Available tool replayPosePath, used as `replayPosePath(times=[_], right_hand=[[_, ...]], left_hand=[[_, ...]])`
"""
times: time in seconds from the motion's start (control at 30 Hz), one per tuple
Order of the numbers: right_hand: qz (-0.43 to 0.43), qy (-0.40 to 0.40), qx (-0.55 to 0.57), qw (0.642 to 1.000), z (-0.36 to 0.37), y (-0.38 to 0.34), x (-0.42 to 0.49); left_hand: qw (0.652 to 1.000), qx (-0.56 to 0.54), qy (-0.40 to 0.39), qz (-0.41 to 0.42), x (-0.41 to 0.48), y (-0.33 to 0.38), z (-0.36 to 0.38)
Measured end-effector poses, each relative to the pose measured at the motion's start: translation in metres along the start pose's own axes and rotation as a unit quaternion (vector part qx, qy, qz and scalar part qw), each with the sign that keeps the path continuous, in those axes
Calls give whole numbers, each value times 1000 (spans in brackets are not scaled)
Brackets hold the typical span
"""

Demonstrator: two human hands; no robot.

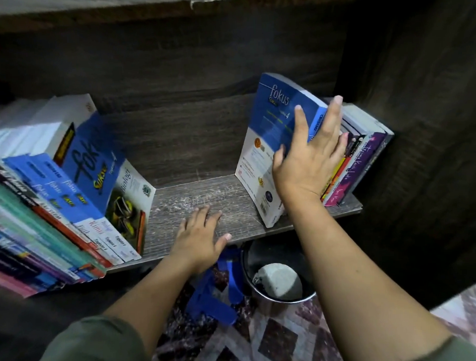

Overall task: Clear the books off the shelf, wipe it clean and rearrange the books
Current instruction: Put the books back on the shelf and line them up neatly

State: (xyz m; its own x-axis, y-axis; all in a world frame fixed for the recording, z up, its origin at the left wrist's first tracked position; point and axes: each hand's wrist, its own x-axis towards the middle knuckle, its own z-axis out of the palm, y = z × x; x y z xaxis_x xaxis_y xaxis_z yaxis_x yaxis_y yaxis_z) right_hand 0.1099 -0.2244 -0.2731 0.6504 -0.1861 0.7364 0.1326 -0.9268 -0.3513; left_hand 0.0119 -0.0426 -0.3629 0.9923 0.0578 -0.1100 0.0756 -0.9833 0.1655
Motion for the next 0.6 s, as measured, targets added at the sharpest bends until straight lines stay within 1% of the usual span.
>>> replayPosePath(times=[0.03, 0.1, 0.2, 0.27, 0.33, 0.4, 0.47, 0.53, 0.6], right_hand=[[14, -2, 2, 1000, -4, -6, 1], [14, 7, 18, 1000, -17, -23, 5], [-74, 43, 109, 990, -36, -53, 10], [-140, 45, 184, 972, -43, -76, 7], [-192, 13, 244, 950, -44, -99, -3], [-228, -34, 284, 931, -40, -120, -18], [-256, -93, 305, 913, -36, -142, -37], [-283, -145, 323, 891, -34, -163, -55], [-297, -190, 354, 866, -36, -183, -71]], left_hand=[[1000, 5, 8, -5, -1, 1, -11], [998, 16, 66, -14, -3, 2, -42], [979, 9, 201, -14, -14, -5, -99], [955, -22, 297, -1, -29, -13, -142], [925, -42, 377, 8, -50, -25, -179], [895, -6, 446, -1, -74, -43, -206], [872, 60, 480, -75, -94, -66, -217], [859, 88, 481, -154, -110, -89, -214], [855, 98, 477, -177, -122, -105, -203]])
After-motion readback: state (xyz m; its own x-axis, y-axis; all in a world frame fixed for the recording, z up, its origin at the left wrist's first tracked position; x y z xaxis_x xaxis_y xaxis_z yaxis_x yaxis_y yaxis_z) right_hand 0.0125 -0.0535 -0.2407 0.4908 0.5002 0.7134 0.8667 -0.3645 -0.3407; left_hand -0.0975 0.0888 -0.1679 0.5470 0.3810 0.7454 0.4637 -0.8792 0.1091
